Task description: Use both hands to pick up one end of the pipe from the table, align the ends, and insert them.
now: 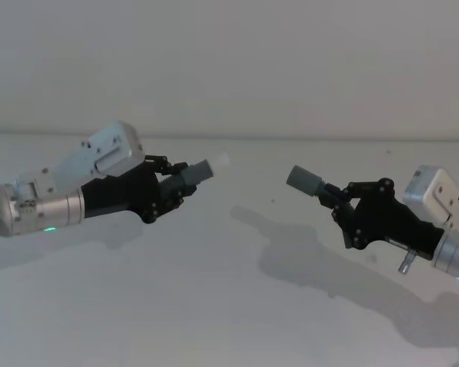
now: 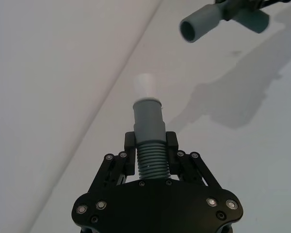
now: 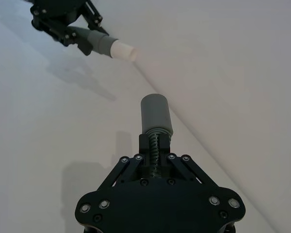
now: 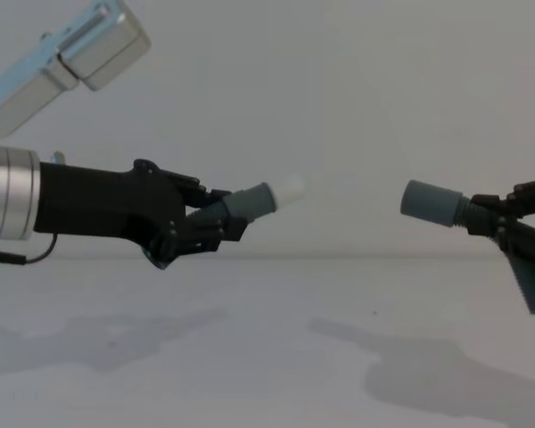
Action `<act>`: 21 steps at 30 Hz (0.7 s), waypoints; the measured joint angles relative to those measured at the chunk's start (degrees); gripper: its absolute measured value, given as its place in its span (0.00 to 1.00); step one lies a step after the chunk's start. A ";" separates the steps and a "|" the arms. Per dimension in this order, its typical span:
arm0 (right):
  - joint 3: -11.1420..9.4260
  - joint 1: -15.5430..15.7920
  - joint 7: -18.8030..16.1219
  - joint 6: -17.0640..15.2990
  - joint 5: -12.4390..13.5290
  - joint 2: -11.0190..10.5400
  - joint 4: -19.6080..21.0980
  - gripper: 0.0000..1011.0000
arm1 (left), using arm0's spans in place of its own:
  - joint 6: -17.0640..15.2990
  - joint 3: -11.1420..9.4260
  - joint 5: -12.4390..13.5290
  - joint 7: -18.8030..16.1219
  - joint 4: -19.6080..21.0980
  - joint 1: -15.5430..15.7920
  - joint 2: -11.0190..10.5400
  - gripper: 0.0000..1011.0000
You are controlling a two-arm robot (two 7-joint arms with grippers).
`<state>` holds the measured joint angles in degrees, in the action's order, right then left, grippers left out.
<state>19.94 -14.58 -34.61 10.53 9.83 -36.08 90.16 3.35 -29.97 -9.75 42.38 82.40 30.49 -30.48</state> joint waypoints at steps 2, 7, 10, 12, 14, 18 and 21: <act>0.25 -0.35 -0.36 0.67 -0.17 -0.26 -0.39 0.09 | 1.89 -0.38 0.07 1.38 -0.64 0.73 -0.39 0.35; 0.76 -1.08 -1.21 2.07 -0.32 -0.67 -1.07 0.08 | 4.84 -1.02 0.17 3.56 -1.69 1.94 -1.07 0.35; 0.99 -1.41 -1.56 2.69 -0.33 -0.80 -1.32 0.08 | 5.75 -1.22 0.21 4.24 -2.04 2.32 -1.28 0.35; 1.29 -1.84 -2.01 3.53 -0.35 -0.94 -1.61 0.08 | 6.73 -1.44 0.24 5.01 -2.41 2.74 -1.50 0.35; 1.42 -2.05 -2.19 3.99 -0.36 -1.02 -1.75 0.08 | 7.16 -1.53 0.25 5.31 -2.57 2.90 -1.59 0.35; 1.83 -2.61 -2.87 5.29 -0.40 -1.20 -2.05 0.08 | 7.95 -1.72 0.28 5.88 -2.85 3.23 -1.76 0.35; 2.34 -3.11 -3.53 6.33 -0.46 -1.33 -2.27 0.08 | 8.47 -1.83 0.30 6.26 -3.02 3.44 -1.88 0.35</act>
<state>22.28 -17.70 -38.14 16.86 9.36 -37.41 87.89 11.82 -31.80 -9.45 48.64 79.38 33.93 -32.36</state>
